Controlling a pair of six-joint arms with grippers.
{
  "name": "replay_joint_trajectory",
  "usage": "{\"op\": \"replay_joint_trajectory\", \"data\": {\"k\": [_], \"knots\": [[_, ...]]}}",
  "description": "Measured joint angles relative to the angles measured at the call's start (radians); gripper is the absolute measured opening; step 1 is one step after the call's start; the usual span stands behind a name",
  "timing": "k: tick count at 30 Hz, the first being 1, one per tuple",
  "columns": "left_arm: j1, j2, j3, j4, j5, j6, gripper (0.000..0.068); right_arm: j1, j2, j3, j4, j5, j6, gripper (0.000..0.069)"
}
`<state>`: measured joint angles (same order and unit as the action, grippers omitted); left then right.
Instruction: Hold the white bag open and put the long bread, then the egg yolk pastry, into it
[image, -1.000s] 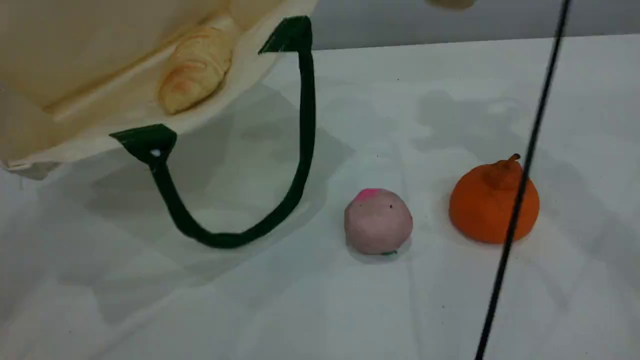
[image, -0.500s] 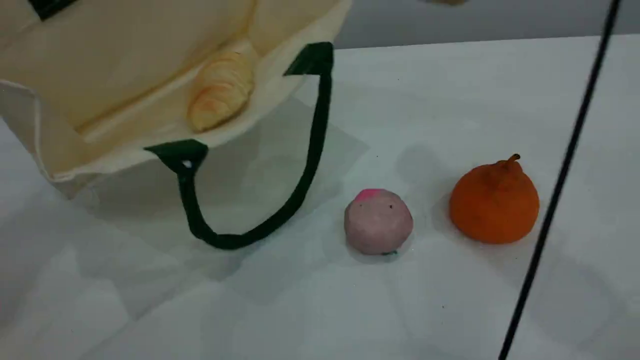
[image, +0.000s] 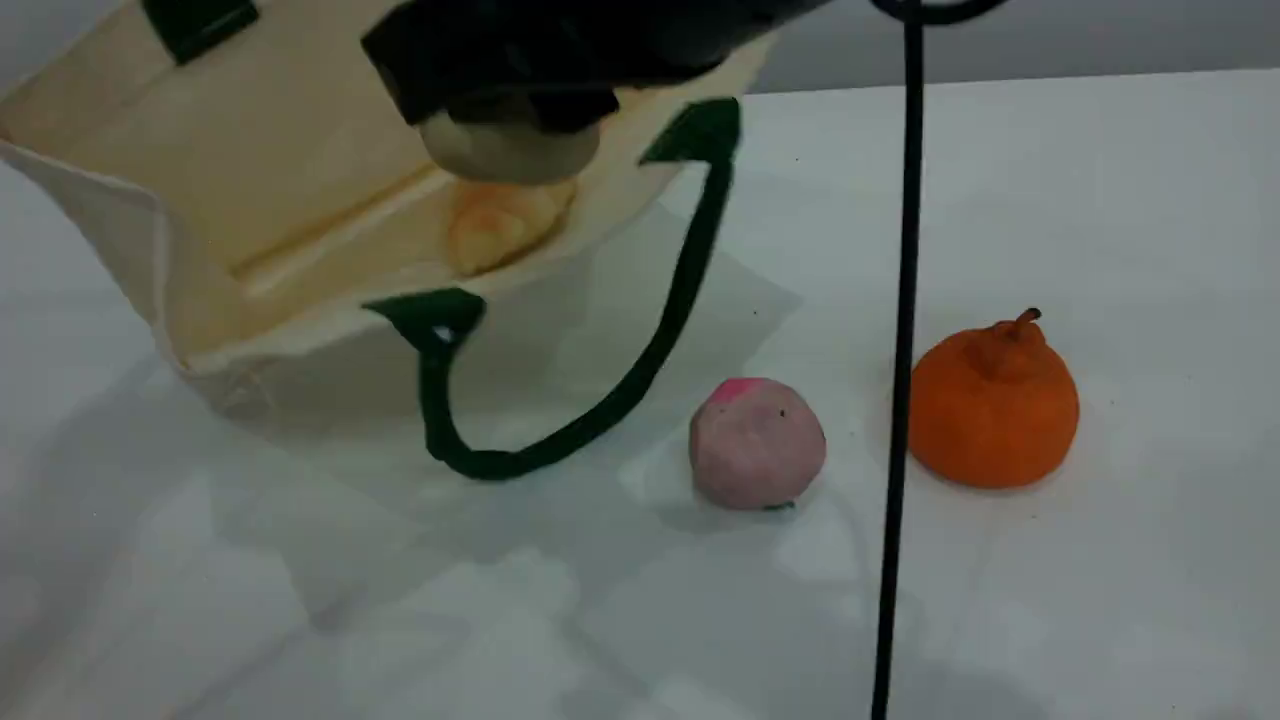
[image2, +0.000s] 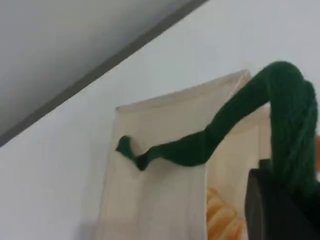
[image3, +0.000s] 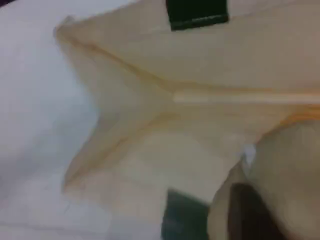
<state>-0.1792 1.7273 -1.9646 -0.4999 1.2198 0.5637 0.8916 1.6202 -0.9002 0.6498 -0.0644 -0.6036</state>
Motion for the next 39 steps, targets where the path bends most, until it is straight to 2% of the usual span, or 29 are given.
{"op": "replay_joint_trajectory", "data": {"k": [3,9,17,22,25,30,32,35,39], "knots": [[-0.032,0.0,0.0,0.0,0.003,0.0,0.008,-0.001,0.023,0.0,0.001,-0.004,0.0,0.0191],[-0.033,0.0,0.0,0.003,0.002,-0.005,0.008,-0.001,0.088,-0.005,0.003,-0.051,0.0,0.019],[-0.033,-0.001,0.0,-0.001,0.001,-0.022,0.008,-0.001,0.195,-0.005,0.004,-0.19,0.0,0.0188],[-0.033,-0.001,0.0,0.001,0.001,-0.022,0.008,-0.001,0.198,-0.021,0.004,-0.198,0.025,0.019],[-0.033,-0.001,0.0,0.001,0.001,-0.022,0.008,-0.001,0.198,-0.033,0.004,-0.19,0.028,0.0258],[-0.033,-0.001,0.0,0.002,0.001,-0.022,0.008,-0.001,0.196,-0.035,0.063,-0.175,0.047,0.0482],[-0.033,-0.001,0.0,0.002,0.001,-0.022,0.008,-0.001,0.192,-0.035,0.063,-0.163,0.046,0.0551],[-0.033,-0.001,0.0,0.004,0.002,-0.022,0.008,-0.001,0.179,-0.035,0.063,-0.143,0.029,0.059],[-0.033,-0.001,0.0,0.008,0.002,-0.022,0.008,-0.001,0.119,-0.035,0.062,-0.068,-0.005,0.0578]]}}
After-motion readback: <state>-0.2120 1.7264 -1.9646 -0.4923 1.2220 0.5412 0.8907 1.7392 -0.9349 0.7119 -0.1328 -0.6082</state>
